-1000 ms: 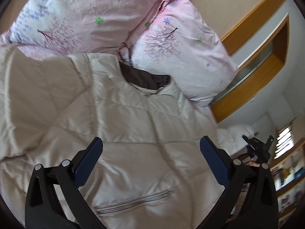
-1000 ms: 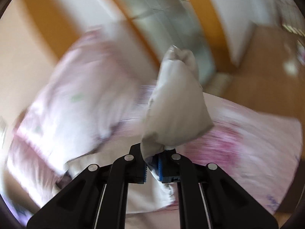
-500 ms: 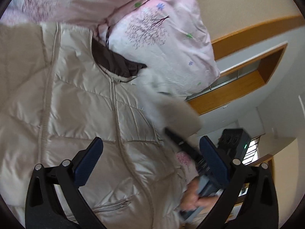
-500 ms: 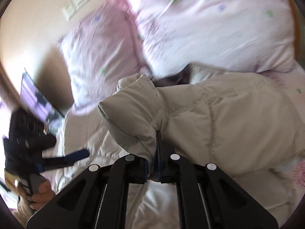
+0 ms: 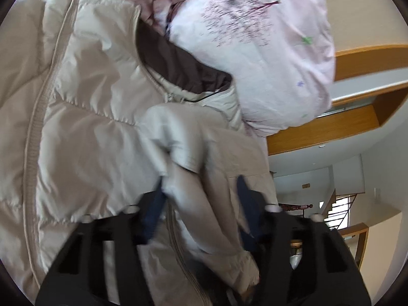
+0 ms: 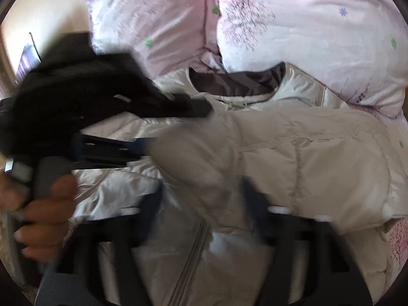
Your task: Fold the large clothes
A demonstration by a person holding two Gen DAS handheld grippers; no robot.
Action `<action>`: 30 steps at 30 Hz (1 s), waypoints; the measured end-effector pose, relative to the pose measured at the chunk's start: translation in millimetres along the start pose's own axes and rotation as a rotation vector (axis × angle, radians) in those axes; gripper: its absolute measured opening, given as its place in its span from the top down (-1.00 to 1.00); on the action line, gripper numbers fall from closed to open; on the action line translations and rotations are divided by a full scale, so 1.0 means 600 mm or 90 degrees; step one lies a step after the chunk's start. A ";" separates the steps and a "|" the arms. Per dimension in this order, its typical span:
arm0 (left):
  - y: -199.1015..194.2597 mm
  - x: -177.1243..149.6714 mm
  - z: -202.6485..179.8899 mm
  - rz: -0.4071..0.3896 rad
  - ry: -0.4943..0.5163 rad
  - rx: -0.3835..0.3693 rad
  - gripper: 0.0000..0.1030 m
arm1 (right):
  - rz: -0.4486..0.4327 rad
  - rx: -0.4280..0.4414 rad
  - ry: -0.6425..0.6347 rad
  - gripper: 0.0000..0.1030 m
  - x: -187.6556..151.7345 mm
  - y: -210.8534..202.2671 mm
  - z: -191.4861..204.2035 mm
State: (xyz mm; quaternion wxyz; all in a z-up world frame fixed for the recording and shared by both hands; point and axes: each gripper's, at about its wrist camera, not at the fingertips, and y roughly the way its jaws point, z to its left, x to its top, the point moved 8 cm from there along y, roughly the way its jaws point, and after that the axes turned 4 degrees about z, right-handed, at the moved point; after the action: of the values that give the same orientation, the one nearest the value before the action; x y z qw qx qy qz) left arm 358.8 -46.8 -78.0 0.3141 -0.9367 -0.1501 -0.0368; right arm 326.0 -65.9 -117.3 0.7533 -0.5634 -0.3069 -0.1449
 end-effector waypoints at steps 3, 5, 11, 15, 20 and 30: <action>0.002 0.002 0.013 -0.004 0.003 0.016 0.58 | -0.021 0.019 0.009 -0.50 0.002 -0.032 0.000; -0.006 0.003 0.016 -0.012 0.009 0.025 0.66 | -0.029 0.034 0.034 -0.50 0.007 -0.046 -0.009; -0.081 0.013 0.024 -0.079 0.049 0.073 0.72 | -0.070 0.033 0.121 -0.26 0.027 -0.088 -0.069; -0.124 0.009 0.067 -0.094 0.046 0.117 0.73 | -0.046 0.048 0.161 0.01 0.038 -0.074 -0.089; -0.118 0.007 0.121 -0.089 0.020 0.169 0.84 | 0.035 0.086 0.149 0.23 0.044 -0.005 -0.044; -0.307 -0.071 0.094 -0.228 0.082 0.126 -0.51 | 0.161 0.115 0.052 0.41 0.042 0.114 0.099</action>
State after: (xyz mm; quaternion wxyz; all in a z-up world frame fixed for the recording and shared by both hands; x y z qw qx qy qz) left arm 261.0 115.6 -23.5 0.4022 -0.8554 -0.2965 -0.1365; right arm 366.6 14.9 -143.1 0.8251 -0.5210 -0.2142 -0.0434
